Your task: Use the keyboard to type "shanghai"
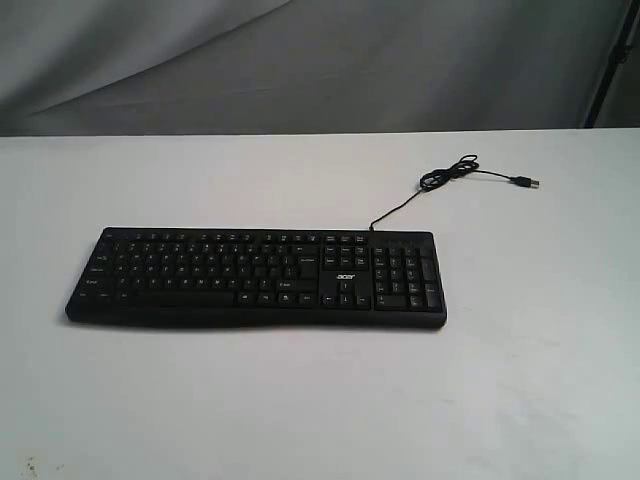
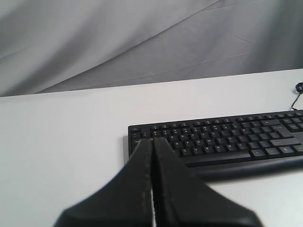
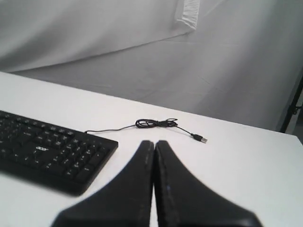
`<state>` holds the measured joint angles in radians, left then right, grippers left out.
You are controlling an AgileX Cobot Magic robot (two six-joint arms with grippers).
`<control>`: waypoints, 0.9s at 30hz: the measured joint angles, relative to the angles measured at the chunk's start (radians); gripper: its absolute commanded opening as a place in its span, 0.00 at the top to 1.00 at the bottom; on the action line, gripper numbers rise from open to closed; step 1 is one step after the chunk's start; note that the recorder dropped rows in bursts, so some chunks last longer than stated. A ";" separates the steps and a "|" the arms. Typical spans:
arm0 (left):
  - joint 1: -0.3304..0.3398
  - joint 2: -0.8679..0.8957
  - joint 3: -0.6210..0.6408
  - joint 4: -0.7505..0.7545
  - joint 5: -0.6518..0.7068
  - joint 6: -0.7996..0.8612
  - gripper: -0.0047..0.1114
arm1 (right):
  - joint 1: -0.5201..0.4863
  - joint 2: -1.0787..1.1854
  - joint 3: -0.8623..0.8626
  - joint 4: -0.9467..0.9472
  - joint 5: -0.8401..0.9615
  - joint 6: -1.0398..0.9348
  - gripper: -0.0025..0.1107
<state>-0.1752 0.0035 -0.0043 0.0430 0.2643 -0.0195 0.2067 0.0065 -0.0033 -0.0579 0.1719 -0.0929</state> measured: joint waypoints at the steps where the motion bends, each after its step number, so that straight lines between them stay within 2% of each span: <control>1: 0.000 0.000 0.000 0.000 0.000 0.000 0.96 | 0.000 0.000 0.000 -0.004 0.016 0.000 0.98; 6: 0.000 0.000 0.000 0.000 0.000 0.000 0.96 | 0.000 0.000 0.000 -0.011 0.094 0.002 0.98; 27: 0.000 0.000 0.000 0.000 0.000 0.000 0.96 | 0.000 0.000 0.000 -0.014 0.104 0.006 0.98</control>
